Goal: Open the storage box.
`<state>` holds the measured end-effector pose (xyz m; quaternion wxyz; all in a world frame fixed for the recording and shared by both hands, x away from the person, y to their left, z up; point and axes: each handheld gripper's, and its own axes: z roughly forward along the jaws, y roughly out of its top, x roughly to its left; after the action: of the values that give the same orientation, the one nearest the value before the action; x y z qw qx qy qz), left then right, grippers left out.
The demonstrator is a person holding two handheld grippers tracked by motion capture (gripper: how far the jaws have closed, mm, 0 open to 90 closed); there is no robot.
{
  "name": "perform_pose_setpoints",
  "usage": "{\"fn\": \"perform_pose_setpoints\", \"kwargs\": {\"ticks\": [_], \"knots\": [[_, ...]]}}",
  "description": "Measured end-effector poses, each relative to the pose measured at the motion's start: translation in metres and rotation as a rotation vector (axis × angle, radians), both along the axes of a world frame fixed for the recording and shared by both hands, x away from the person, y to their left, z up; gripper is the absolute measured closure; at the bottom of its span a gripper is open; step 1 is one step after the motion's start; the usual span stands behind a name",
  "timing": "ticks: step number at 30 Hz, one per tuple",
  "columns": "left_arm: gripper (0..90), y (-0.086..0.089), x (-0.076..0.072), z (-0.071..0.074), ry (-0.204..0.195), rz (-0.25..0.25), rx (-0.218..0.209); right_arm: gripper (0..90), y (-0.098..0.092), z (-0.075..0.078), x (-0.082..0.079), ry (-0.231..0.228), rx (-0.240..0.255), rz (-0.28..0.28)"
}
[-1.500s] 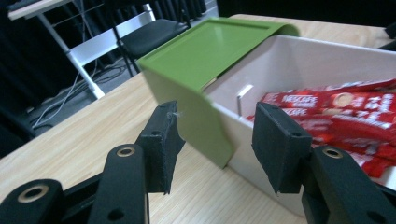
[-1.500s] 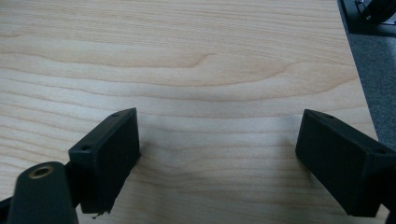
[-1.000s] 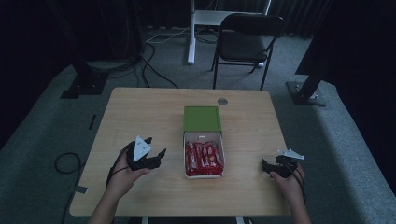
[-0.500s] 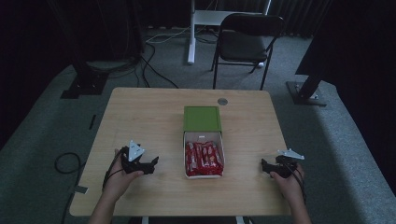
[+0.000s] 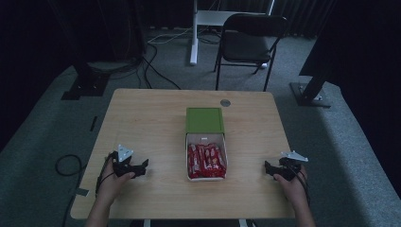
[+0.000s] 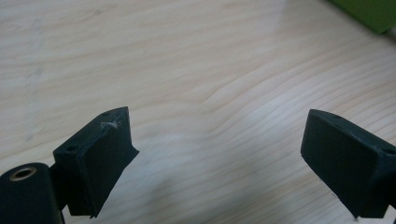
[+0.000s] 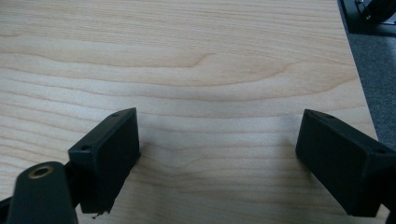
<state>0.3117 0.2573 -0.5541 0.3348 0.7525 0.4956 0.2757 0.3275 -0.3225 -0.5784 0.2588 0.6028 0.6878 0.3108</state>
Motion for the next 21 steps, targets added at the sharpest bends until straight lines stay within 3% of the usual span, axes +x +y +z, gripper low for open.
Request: {"fn": "perform_pose_setpoints", "kwargs": {"ticks": [6,14,21], "knots": [[7.5,0.017,-0.003,-0.005,0.051,0.106,0.005,12.8,0.000,0.000,0.000,0.001,0.000,-0.001],[7.3,0.036,-0.008,-0.009,0.078,0.215,0.020,11.3,0.000,0.000,0.001,0.002,0.000,0.005],[7.3,0.044,-0.010,-0.013,0.101,0.250,0.016,11.3,0.001,0.000,0.001,0.002,-0.001,0.031]]}}
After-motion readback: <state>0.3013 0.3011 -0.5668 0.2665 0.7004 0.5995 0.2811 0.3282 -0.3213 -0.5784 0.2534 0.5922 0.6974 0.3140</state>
